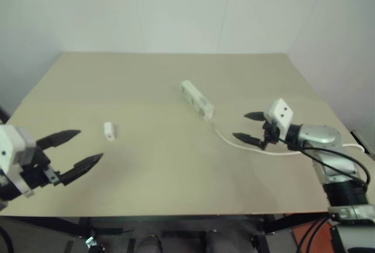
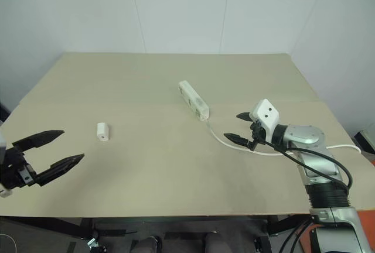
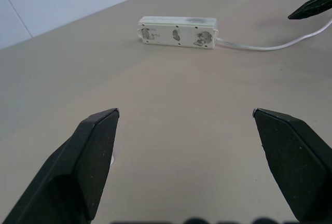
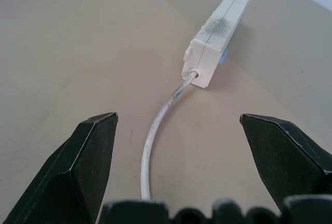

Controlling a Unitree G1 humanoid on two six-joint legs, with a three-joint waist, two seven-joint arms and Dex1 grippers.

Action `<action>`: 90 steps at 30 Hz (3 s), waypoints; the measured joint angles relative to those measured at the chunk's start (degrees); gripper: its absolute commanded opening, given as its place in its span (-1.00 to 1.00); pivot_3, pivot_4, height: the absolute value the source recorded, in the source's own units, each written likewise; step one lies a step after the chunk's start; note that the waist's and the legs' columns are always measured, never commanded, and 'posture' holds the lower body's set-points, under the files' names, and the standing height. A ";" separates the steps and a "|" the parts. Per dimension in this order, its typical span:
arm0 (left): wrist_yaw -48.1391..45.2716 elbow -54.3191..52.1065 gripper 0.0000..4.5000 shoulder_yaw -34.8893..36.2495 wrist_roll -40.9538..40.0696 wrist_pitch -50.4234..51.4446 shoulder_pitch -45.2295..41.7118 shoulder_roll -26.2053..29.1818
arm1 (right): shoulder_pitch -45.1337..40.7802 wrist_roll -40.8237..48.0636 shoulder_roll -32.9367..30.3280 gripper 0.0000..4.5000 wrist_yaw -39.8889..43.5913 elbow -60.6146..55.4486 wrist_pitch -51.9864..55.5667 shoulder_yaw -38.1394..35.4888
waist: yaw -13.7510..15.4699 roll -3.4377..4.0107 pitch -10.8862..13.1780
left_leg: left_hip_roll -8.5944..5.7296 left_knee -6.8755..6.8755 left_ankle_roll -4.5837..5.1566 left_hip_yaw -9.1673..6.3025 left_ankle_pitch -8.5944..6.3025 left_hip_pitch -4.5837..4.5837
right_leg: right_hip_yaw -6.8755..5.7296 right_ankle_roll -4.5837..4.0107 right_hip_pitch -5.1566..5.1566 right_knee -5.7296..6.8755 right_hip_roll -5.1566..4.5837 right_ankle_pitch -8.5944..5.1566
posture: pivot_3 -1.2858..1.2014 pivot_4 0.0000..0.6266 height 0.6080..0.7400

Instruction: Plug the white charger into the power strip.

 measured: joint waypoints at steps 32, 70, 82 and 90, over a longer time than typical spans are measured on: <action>0.64 0.65 1.00 -3.70 0.45 -0.29 -2.59 -0.76 | -14.31 -9.49 23.43 0.40 -25.33 20.60 14.35 7.10 | -0.35 -0.03 -0.02 | -0.01 0.00 0.00 0.00 0.00 -0.07 | 0.06 0.10 -0.07 0.01 0.03 0.12 | 0.03 -0.52 1.00; 2.08 -0.23 1.00 -6.92 0.47 -0.22 -3.44 -1.51 | -9.67 -30.30 8.82 0.39 -11.74 36.50 -69.21 19.45 | -1.21 -0.07 -0.04 | 0.01 -0.02 0.00 0.03 0.00 0.30 | 0.14 0.12 0.21 0.02 0.06 0.12 | 0.03 -0.52 1.00; 1.68 -0.23 1.00 -7.09 0.47 -0.20 -3.28 -1.31 | -1.97 5.70 8.56 0.99 19.82 21.88 -32.63 14.91 | -0.20 -0.15 -0.09 | 0.00 -0.02 0.00 -0.04 -0.01 0.82 | 0.02 0.08 0.93 -0.10 -0.02 0.04 | 0.03 -0.52 1.00; 1.52 -0.20 1.00 -8.20 0.47 -0.20 -4.67 -0.82 | 0.76 5.81 18.17 0.99 13.06 16.50 -25.12 13.13 | -0.30 -0.11 -0.06 | 0.02 -0.07 -0.01 -0.03 -0.01 0.66 | 0.03 0.03 0.69 -0.07 0.05 -0.01 | 0.03 -0.52 1.00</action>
